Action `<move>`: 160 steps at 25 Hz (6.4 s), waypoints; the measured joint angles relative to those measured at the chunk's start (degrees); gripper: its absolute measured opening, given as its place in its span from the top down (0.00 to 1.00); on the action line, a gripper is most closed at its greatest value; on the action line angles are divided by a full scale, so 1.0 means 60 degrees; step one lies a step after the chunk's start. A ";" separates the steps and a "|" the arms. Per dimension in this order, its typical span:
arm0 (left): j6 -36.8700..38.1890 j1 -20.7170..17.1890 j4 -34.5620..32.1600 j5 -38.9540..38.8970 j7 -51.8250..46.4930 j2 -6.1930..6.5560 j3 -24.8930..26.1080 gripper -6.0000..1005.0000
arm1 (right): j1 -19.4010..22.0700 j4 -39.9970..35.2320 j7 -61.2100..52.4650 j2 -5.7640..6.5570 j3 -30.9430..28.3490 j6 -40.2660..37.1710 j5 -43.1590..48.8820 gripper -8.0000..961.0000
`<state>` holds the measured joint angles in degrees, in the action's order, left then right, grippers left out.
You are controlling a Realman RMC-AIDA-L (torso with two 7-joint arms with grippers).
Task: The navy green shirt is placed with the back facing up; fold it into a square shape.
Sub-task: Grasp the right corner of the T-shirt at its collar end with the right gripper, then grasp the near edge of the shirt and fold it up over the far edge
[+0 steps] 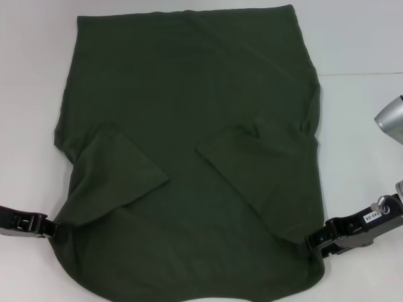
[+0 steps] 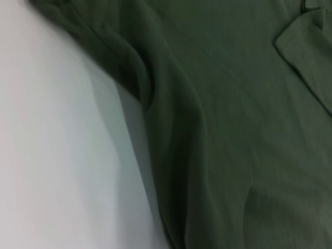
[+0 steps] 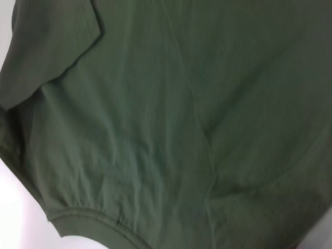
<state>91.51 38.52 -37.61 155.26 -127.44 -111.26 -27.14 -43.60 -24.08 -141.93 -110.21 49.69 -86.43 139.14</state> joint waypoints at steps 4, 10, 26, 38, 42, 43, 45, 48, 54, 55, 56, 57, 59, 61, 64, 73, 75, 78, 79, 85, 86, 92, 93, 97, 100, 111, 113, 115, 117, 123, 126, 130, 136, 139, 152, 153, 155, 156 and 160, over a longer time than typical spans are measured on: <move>-0.0012 0.0010 0.0000 -0.0004 0.0000 0.0000 -0.0004 0.96 | -0.0003 -0.0017 0.0038 -0.0053 0.0242 0.0224 0.0002 0.45; -0.0020 0.0035 0.0000 -0.0009 -0.0001 0.0000 -0.0003 0.96 | -0.0014 -0.0163 0.0330 -0.0173 0.0412 0.0387 0.0008 0.56; -0.0014 0.0048 0.0000 -0.0013 0.0001 0.0035 0.0049 0.97 | -0.0029 -0.0363 0.0486 -0.0053 0.0414 0.0202 -0.0002 0.93; 0.0940 0.0025 -0.0118 -0.0306 0.0512 0.0205 0.0100 0.97 | 0.0193 -0.1015 0.0900 0.0136 0.0432 -0.0533 0.0134 0.93; 0.1281 0.0025 -0.0233 -0.0272 0.0581 0.0299 0.0140 0.97 | 0.0233 -0.1078 0.1079 0.0276 0.0379 -0.0622 0.0232 0.93; 0.1330 0.0025 -0.0256 -0.0263 0.0583 0.0310 0.0156 0.97 | 0.0253 -0.1091 0.1142 0.0301 0.0375 -0.0654 0.0238 0.93; 0.1543 0.0004 -0.0329 -0.0249 0.0607 0.0340 0.0203 0.97 | 0.0346 -0.1181 0.1264 0.0331 0.0374 -0.0758 0.0243 0.93; 0.1733 -0.0024 -0.0361 -0.0247 0.0718 0.0352 0.0237 0.97 | 0.0410 -0.1230 0.1395 0.0339 0.0366 -0.0869 0.0246 0.93; 0.2069 -0.0074 -0.0361 -0.0246 0.0971 0.0356 0.0251 0.96 | 0.0649 -0.1324 0.1640 0.0396 0.0259 -0.1012 0.0236 0.93; 0.2146 -0.0079 -0.0361 -0.0246 0.1030 0.0356 0.0251 0.96 | 0.0678 -0.1326 0.1697 0.0417 0.0194 -0.1036 0.0236 0.93; 0.2240 -0.0080 -0.0361 -0.0245 0.1082 0.0355 0.0251 0.96 | 0.0719 -0.1330 0.1792 0.0442 0.0090 -0.1092 0.0234 0.93; 0.2333 -0.0080 -0.0362 -0.0244 0.1127 0.0354 0.0250 0.96 | 0.0754 -0.1329 0.1904 0.0453 -0.0022 -0.1171 0.0234 0.93; 0.2565 -0.0079 -0.0366 -0.0234 0.1237 0.0353 0.0248 0.96 | 0.0817 -0.1330 0.2111 0.0476 -0.0161 -0.1355 0.0234 0.93; 0.2766 -0.0073 -0.0409 -0.0221 0.1322 0.0351 0.0230 0.96 | 0.0901 -0.1330 0.2264 0.0500 -0.0224 -0.1491 0.0234 0.93; 0.2998 -0.0077 -0.0466 -0.0145 0.1470 0.0351 0.0166 0.96 | 0.1028 -0.1342 0.2395 0.0553 -0.0240 -0.1581 0.0236 0.93; 0.3288 -0.0004 -0.0470 -0.0088 0.1824 0.0416 0.0469 0.96 | 0.1186 -0.1646 0.3035 0.0587 -0.1051 -0.1979 0.0198 0.93; 0.3195 0.0046 -0.0470 -0.0176 0.1819 0.0455 0.0819 0.96 | 0.1123 -0.1655 0.3087 0.0587 -0.1367 -0.1939 0.0192 0.93; 0.2901 0.0102 -0.0450 -0.0506 0.1698 0.0529 0.1301 0.96 | 0.0984 -0.1656 0.3103 0.0587 -0.1934 -0.1759 0.0181 0.93; 0.2749 0.0126 -0.0432 -0.0669 0.1625 0.0558 0.1431 0.96 | 0.0937 -0.1657 0.3088 0.0587 -0.2099 -0.1671 0.0180 0.93; 0.1645 0.0354 -0.0385 -0.1476 0.1218 0.0543 0.1571 0.96 | 0.0560 -0.1650 0.2866 0.0514 -0.3327 -0.1140 0.0117 0.93; 0.1645 0.0354 -0.0385 -0.1476 0.1218 0.0543 0.1571 0.96 | 0.0498 -0.1640 0.2815 0.0497 -0.3454 -0.1017 0.0044 0.93; -0.0166 0.0636 0.0013 -0.2415 0.1085 0.0487 0.1526 0.96 | 0.0280 -0.1578 0.2742 0.0402 -0.3546 -0.0082 -0.0742 0.93; -0.0445 0.0674 0.0076 -0.2524 0.1094 0.0464 0.1520 0.96 | 0.0261 -0.1574 0.2743 0.0387 -0.3536 0.0116 -0.0871 0.93; -0.1692 0.0828 0.0197 -0.3035 0.1247 0.0283 0.1496 0.96 | 0.0168 -0.1562 0.2797 0.0281 -0.3487 0.1177 -0.1378 0.93; -0.2609 0.0961 0.0408 -0.3414 0.1595 0.0114 0.1480 0.96 | 0.0103 -0.1557 0.2849 0.0139 -0.3471 0.1932 -0.1608 0.93; -0.5344 0.1537 0.1488 -0.3886 0.2831 -0.0232 0.1469 0.97 | -0.0175 -0.1521 0.3926 -0.0627 -0.3459 0.4791 -0.2619 0.93; -0.5810 0.1566 0.1542 -0.4078 0.3126 -0.0400 0.1480 0.97 | -0.0292 -0.1494 0.4293 -0.0857 -0.3460 0.5340 -0.2714 0.93; -0.6164 0.1557 0.1566 -0.4382 0.3437 -0.0540 0.1479 0.96 | -0.0398 -0.1438 0.4719 -0.1040 -0.3458 0.5910 -0.2916 0.93; -0.6520 0.1525 0.1610 -0.4774 0.3808 -0.0642 0.1479 0.96 | -0.0496 -0.1284 0.5165 -0.1162 -0.3436 0.6444 -0.3205 0.93; -0.7519 0.1624 0.2171 -0.5986 0.5278 -0.0805 0.1476 0.96 | -0.0789 -0.0574 0.6295 -0.1276 -0.3324 0.7841 -0.4076 0.93; -0.7900 0.1759 0.2416 -0.6481 0.6113 -0.0916 0.1484 0.96 | -0.0947 -0.0236 0.6838 -0.1344 -0.3313 0.8353 -0.4427 0.93; -0.8514 0.1911 0.2728 -0.7131 0.7378 -0.1119 0.1510 0.96 | -0.1193 0.0147 0.7759 -0.1506 -0.3313 0.9206 -0.4958 0.93; -0.8830 0.1958 0.3053 -0.8036 0.8627 -0.1218 0.1508 0.95 | -0.1352 0.0586 0.8946 -0.1551 -0.3315 0.9864 -0.5975 0.93; -0.8947 0.1964 0.3098 -0.8179 0.8834 -0.1235 0.1507 0.95 | -0.1353 0.0688 0.9409 -0.1551 -0.3304 0.9956 -0.6473 0.93; -0.9632 0.1968 0.3259 -0.9137 0.9404 -0.1487 0.1502 0.84 | -0.1522 0.0786 0.9776 -0.1552 -0.2940 1.0150 -0.6675 0.85; -0.9633 0.1967 0.3281 -0.9137 0.9404 -0.1473 0.1501 0.80 | -0.1536 0.0790 0.9776 -0.1551 -0.2901 1.0198 -0.6674 0.82; -0.9635 0.1965 0.3305 -0.9140 0.9406 -0.1461 0.1499 0.73 | -0.1559 0.0798 0.9772 -0.1545 -0.2800 1.0324 -0.6681 0.75; -0.9638 0.1964 0.3309 -0.9142 0.9406 -0.1460 0.1498 0.70 | -0.1565 0.0799 0.9769 -0.1545 -0.2768 1.0368 -0.6682 0.67; -0.9649 0.1952 0.3310 -0.9150 0.9379 -0.1432 0.1496 0.59 | -0.1592 0.0813 0.9717 -0.1538 -0.2702 1.0530 -0.6648 0.40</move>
<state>33.61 50.23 -17.75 100.36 -71.16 -119.86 -18.16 -53.15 -19.20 -83.62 -119.43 33.49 -23.25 99.25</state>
